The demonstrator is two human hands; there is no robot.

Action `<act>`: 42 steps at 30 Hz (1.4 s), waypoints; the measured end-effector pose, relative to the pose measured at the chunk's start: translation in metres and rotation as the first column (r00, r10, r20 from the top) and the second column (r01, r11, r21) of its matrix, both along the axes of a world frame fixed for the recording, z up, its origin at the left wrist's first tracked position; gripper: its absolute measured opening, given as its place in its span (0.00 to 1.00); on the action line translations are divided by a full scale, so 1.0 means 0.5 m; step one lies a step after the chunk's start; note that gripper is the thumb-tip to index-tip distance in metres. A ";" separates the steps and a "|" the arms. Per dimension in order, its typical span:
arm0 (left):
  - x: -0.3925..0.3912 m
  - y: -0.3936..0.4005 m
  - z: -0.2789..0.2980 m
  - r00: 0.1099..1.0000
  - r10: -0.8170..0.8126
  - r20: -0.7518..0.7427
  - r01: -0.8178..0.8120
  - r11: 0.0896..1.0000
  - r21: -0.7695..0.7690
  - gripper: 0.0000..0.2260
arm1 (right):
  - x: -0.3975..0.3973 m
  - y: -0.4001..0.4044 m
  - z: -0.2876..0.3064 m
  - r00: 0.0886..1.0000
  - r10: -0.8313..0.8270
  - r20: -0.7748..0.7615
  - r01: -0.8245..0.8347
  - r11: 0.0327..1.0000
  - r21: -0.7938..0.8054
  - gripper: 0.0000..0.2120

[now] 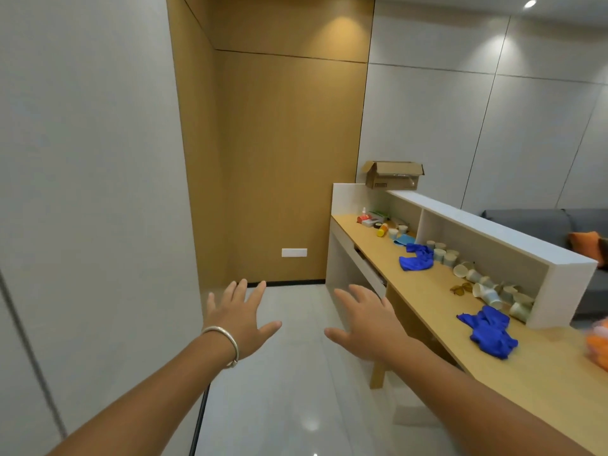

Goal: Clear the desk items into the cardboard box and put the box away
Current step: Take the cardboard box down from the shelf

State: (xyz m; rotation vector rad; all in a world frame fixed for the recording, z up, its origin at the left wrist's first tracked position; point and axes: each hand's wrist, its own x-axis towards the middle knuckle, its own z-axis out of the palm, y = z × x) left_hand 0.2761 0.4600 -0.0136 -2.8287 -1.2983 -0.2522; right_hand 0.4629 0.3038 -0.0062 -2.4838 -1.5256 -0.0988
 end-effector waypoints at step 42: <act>1.152 1.368 -0.054 0.998 -0.001 0.071 0.002 1.000 -0.015 0.36 | 1.165 1.364 -0.052 1.000 0.005 0.025 -0.006 0.999 0.049 0.37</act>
